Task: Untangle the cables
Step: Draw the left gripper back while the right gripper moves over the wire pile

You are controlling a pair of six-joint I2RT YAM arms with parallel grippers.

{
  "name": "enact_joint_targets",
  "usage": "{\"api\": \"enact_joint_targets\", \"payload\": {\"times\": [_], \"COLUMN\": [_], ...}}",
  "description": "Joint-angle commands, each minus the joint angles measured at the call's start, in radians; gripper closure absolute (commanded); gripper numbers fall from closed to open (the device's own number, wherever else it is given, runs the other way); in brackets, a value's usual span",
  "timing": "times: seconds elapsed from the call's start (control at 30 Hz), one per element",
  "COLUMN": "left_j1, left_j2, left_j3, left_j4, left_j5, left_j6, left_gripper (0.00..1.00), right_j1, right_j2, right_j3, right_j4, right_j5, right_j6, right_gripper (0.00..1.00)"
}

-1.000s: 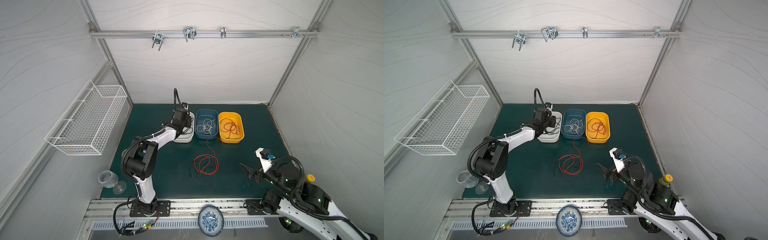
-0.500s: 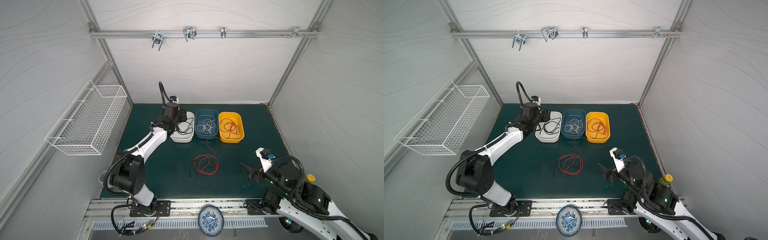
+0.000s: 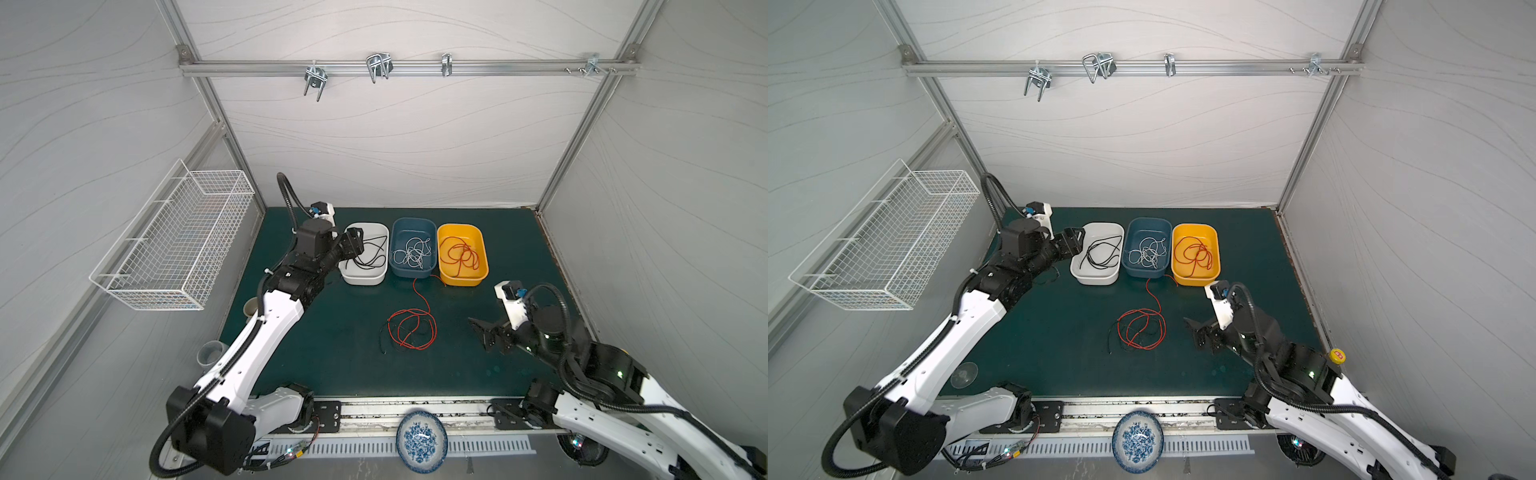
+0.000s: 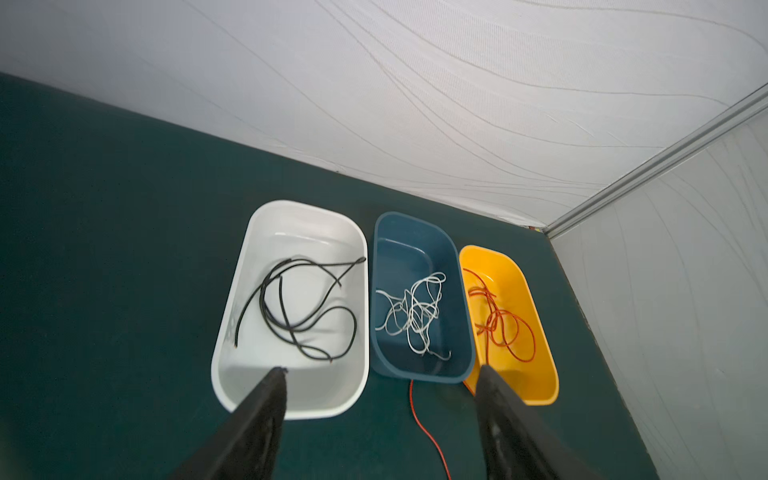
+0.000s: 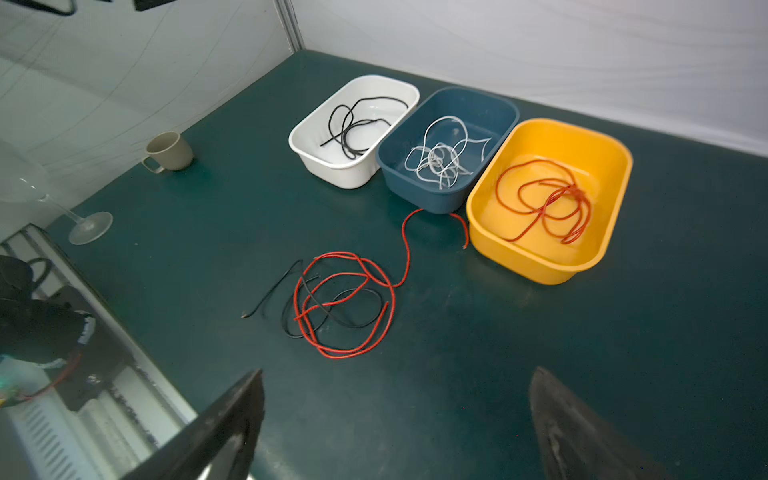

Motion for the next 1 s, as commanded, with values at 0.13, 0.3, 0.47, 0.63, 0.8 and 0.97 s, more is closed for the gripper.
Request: {"api": "enact_joint_targets", "payload": {"times": [0.13,0.3,0.47,0.63,0.8,0.97], "left_j1": [0.000,-0.002,-0.043,-0.048,-0.080,-0.081], "left_j2": [-0.222,-0.324,-0.380,-0.389,-0.397,-0.421], "left_j3": [-0.197,-0.270,-0.298,-0.293,-0.283,-0.281], "left_j4": [-0.191,-0.260,-0.259,-0.274,-0.319,-0.425], "left_j5": [-0.023,-0.026,-0.052,-0.074,-0.098,-0.072], "left_j6": [0.020,0.045,0.052,0.065,0.054,0.044], "left_gripper": [0.24,0.20,0.00,0.00,0.00,0.00], "right_j1": [0.019,0.019,0.019,0.011,-0.033,-0.108], "right_j2": [0.201,0.312,0.423,0.543,0.647,0.744], "right_j3": [-0.008,-0.058,-0.091,-0.091,-0.092,-0.084], "right_j4": [0.070,0.165,0.251,0.313,0.386,0.417], "right_j5": [-0.102,-0.152,-0.189,-0.227,-0.281,-0.350], "right_j6": [0.142,0.175,0.178,0.182,0.172,0.165], "right_gripper": [0.01,0.01,0.08,0.20,0.34,0.43]}}
